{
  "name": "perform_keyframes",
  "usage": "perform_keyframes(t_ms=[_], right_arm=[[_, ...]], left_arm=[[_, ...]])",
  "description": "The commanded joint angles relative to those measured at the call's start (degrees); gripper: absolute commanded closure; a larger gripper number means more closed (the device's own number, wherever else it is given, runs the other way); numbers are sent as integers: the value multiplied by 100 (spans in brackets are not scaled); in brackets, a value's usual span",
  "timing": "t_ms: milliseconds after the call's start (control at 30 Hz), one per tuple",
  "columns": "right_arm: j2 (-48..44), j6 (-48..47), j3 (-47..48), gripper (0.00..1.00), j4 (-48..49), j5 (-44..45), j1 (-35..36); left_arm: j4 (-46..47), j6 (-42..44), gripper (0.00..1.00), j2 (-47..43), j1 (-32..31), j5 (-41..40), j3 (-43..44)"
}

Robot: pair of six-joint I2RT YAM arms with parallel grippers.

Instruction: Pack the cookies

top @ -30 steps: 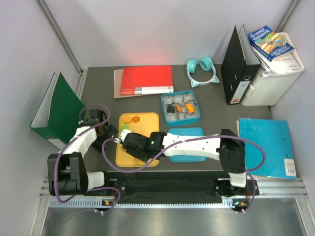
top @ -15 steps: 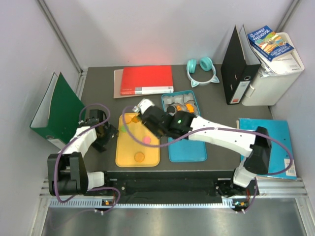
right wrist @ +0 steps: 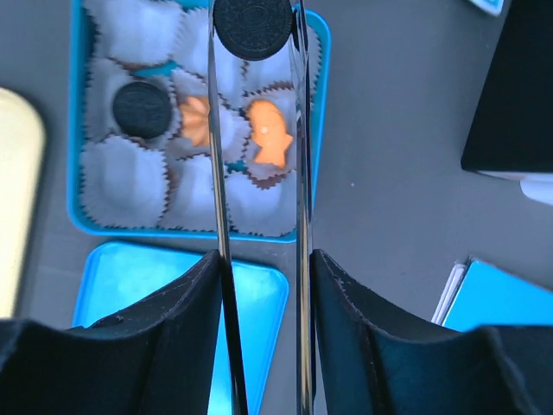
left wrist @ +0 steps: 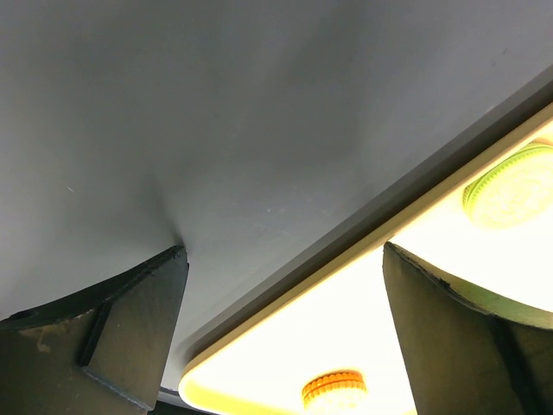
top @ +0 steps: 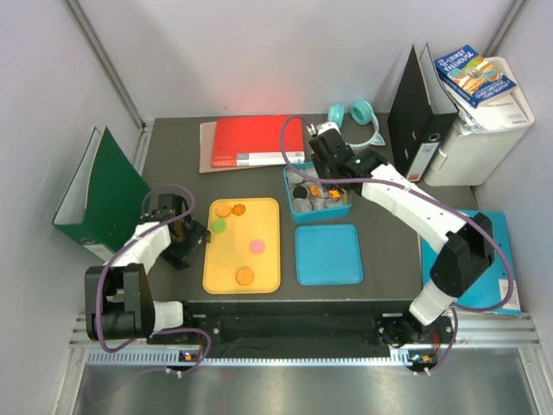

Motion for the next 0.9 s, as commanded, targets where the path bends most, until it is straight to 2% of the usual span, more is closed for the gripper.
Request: perform_keyframes(t_ms=[0, 367, 867], right_arm=[[351, 145, 355, 57, 192, -80, -214], [949, 215, 742, 57, 272, -176, -329], [703, 364, 364, 57, 368, -387, -346]], left_arm=[[213, 72, 2, 104, 34, 152, -32], [257, 99, 2, 157, 34, 317, -76], [283, 81, 2, 174, 42, 345, -76]])
